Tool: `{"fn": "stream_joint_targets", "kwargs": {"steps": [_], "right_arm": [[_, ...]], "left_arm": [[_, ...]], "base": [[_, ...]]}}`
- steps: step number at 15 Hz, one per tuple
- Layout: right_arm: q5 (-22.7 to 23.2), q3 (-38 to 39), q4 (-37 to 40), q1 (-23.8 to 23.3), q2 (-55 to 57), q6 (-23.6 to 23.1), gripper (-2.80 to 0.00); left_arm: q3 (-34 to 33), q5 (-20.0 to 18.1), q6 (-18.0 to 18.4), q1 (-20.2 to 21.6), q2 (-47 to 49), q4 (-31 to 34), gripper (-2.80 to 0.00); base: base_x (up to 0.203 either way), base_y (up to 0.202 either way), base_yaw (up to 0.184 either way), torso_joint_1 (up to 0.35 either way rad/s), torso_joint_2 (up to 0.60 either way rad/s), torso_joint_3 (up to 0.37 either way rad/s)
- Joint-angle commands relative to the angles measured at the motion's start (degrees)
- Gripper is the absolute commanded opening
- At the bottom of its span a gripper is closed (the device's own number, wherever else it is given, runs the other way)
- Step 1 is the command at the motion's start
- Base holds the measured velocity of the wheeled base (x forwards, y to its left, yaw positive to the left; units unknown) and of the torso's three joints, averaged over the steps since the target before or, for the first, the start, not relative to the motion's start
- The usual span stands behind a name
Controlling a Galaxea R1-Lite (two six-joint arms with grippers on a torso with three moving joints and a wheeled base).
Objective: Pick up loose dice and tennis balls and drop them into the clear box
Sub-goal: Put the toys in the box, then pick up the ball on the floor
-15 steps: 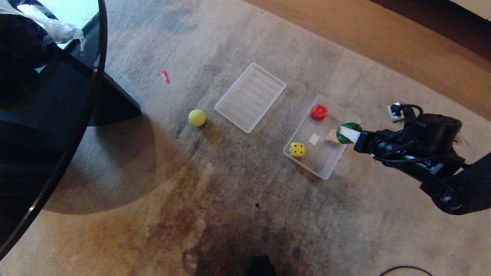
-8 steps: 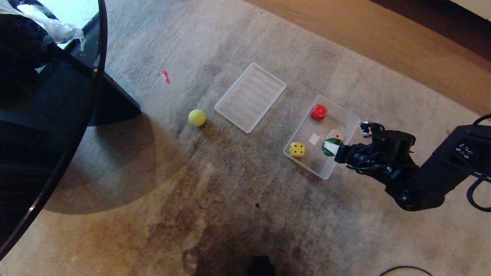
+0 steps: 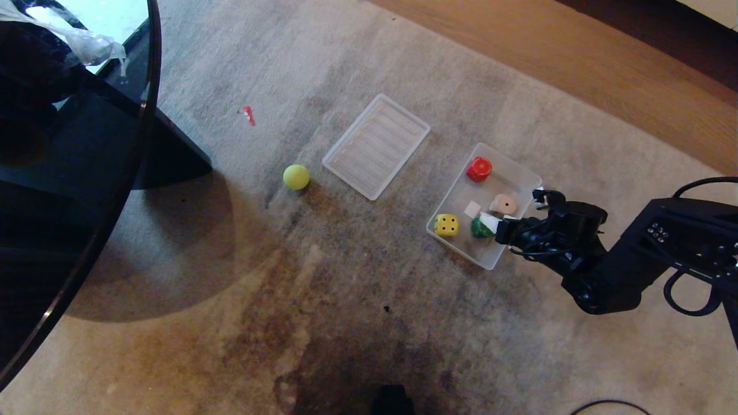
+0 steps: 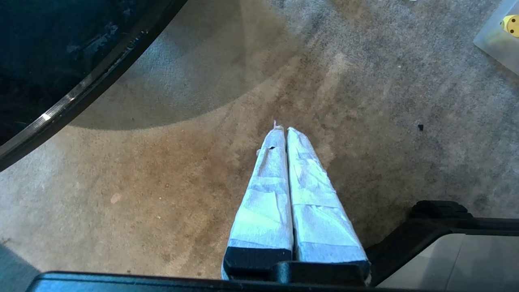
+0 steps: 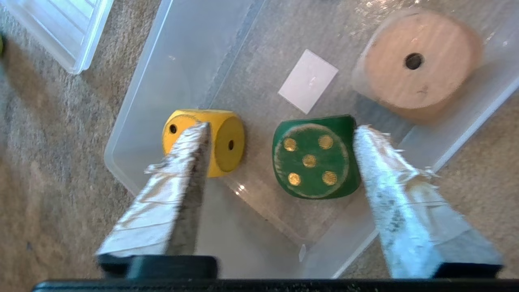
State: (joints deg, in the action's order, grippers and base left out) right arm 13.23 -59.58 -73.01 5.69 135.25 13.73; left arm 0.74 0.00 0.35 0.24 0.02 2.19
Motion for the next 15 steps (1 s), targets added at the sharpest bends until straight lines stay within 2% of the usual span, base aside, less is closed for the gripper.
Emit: {"fn": "stream_joint_targets", "kwargs": {"steps": [1,5,6,10,15], "right_arm": [[0.27,0.87,-0.04,0.02,-2.63,0.15,0.0],[0.53,9.82,2.77,-0.77,-17.11,0.18,0.0],[0.61,13.21,5.29,-1.54,-23.09,0.18,-2.8],[0.94,22.52,19.94,-4.56,-45.9,-1.23,-2.8],[0.69,32.42,41.33,-6.02,-75.03,-7.05,-2.8]], "left_arm": [[-0.02,0.0,0.0,0.02,-0.02,0.0,-2.8],[-0.03,0.0,0.0,0.02,-0.02,0.0,-2.8],[0.05,0.0,0.0,0.02,-0.02,0.0,-2.8],[-0.02,0.0,0.0,0.02,-0.02,0.0,-2.8],[0.05,0.0,0.0,0.02,-0.02,0.0,-2.8]], "base": [[0.0,0.0,0.0,0.0,0.0,0.0],[0.0,0.0,0.0,0.0,0.0,0.0],[0.0,0.0,0.0,0.0,0.0,0.0],[0.0,0.0,0.0,0.0,0.0,0.0],[0.0,0.0,0.0,0.0,0.0,0.0]]}}
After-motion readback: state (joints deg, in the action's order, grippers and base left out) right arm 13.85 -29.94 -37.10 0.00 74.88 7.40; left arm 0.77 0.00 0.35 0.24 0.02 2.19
